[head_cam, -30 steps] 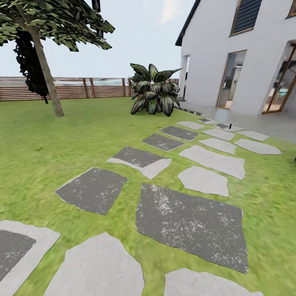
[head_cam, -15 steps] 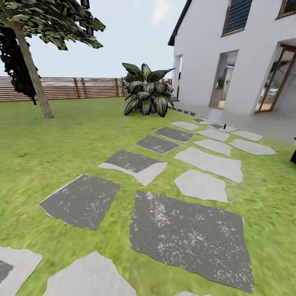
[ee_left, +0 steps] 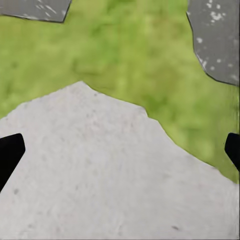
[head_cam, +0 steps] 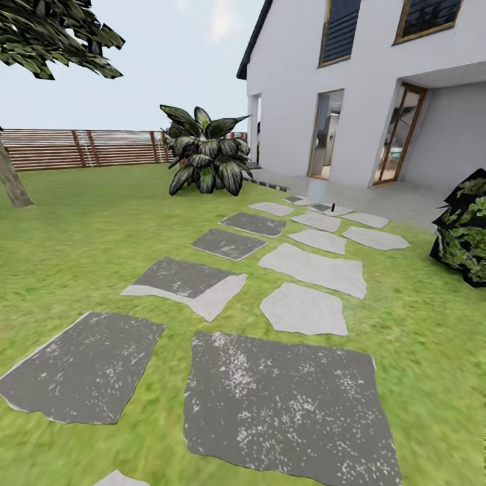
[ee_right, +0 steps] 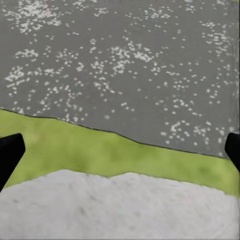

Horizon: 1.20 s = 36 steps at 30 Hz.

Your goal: In the garden, pick up the pesticide atomizer on the floor and spray pesticide onto both trees until each tree trunk is fully covered.

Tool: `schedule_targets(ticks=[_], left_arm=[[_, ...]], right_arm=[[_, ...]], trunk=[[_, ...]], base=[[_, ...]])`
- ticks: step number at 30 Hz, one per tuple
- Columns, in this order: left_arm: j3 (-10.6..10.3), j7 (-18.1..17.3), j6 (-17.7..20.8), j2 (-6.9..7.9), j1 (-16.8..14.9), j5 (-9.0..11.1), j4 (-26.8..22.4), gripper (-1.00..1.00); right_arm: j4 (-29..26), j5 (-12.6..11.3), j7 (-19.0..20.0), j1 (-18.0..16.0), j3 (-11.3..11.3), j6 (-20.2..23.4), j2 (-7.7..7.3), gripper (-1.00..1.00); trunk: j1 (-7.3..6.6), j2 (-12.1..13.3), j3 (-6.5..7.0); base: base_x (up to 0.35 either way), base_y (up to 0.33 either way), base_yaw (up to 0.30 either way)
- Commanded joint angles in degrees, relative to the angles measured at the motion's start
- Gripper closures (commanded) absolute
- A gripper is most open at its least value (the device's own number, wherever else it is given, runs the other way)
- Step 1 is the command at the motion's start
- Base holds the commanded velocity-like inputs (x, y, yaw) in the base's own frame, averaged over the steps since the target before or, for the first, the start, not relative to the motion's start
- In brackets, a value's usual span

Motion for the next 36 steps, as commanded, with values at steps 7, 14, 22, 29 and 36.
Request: schedule_targets(ticks=[7,14,22,29,36], left_arm=[[-0.03,0.00,0.00,0.00,0.00,-0.02,0.00,-1.00],[-0.05,0.00,0.00,0.01,0.00,-0.01,0.00,-1.00],[-0.07,-0.02,0.00,0.00,0.00,0.00,0.00,-1.00],[-0.08,0.00,0.00,0.00,0.00,0.00,0.00,-1.00],[-0.07,0.00,0.00,0.03,0.00,-0.01,0.00,-1.00]], right_arm=[[0.01,0.00,0.00,0.00,0.00,0.00,0.00,-1.00],[0.00,0.00,0.00,0.00,0.00,0.00,0.00,-1.00],[0.02,0.00,0.00,0.00,0.00,0.00,0.00,-1.00],[0.01,0.00,0.00,0.00,0.00,0.00,0.00,-1.00],[0.00,0.00,0.06,0.00,-0.02,0.00,-0.06,-1.00]], trunk=[[0.00,0.00,0.00],[0.00,0.00,0.00],[0.00,0.00,0.00],[0.00,0.00,0.00],[0.00,0.00,0.00]], base=[[0.340,0.000,-0.300],[0.340,0.000,-0.298],[0.340,0.000,-0.285],[0.340,0.000,-0.200],[0.340,0.000,-0.009]])
